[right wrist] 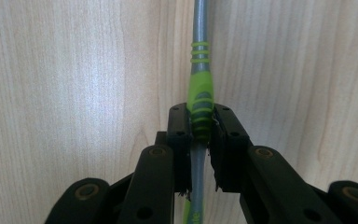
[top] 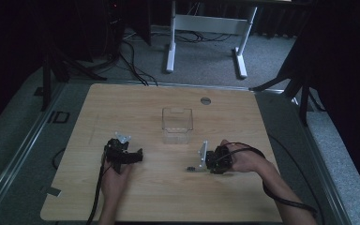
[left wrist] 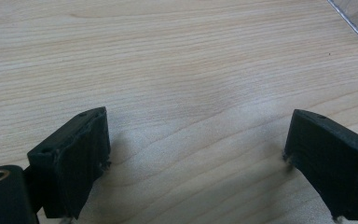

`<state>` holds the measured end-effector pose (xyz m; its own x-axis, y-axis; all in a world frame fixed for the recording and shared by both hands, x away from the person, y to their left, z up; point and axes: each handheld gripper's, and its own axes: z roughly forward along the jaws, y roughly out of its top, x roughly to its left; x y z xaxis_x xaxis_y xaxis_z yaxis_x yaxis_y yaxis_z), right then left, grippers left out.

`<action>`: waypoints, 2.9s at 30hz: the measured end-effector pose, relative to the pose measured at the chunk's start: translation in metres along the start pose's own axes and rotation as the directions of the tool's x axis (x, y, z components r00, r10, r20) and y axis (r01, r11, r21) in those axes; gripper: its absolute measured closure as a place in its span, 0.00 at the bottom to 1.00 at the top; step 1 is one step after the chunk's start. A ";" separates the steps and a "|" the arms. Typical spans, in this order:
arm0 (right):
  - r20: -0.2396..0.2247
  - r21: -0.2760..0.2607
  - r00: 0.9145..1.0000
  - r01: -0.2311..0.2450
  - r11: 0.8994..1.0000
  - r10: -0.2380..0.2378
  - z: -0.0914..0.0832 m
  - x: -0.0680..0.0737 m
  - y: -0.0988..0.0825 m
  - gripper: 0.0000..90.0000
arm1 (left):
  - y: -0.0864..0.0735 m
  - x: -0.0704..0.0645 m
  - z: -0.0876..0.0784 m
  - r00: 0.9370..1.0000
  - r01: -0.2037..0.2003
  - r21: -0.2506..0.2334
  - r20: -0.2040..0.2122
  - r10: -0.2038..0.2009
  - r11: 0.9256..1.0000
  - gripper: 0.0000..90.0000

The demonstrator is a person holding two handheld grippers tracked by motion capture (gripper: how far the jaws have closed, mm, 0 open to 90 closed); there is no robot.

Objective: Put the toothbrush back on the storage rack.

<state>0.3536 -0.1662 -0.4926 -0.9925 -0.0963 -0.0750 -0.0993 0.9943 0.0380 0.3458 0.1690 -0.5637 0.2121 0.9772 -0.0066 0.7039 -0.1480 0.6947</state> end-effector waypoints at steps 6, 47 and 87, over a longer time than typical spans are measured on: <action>0.017 -0.024 1.000 -0.009 1.000 0.010 -0.007 -0.002 -0.002 0.88 | 0.000 0.000 0.000 1.000 0.000 0.000 0.000 0.000 1.000 0.08; 0.086 -0.244 0.984 -0.129 0.961 0.154 -0.027 -0.015 -0.009 0.88 | 0.000 0.000 0.000 1.000 0.001 0.000 0.000 -0.001 1.000 0.08; 0.110 -0.444 0.957 -0.193 0.875 0.267 -0.036 -0.009 -0.010 0.88 | 0.000 0.000 0.000 1.000 0.001 -0.001 0.000 -0.001 1.000 0.08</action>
<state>0.3606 -0.1765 -0.4568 -0.9691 0.1781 -0.1709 0.0731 0.8685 0.4903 0.3458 0.1689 -0.5637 0.2113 0.9774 -0.0073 0.7038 -0.1470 0.6951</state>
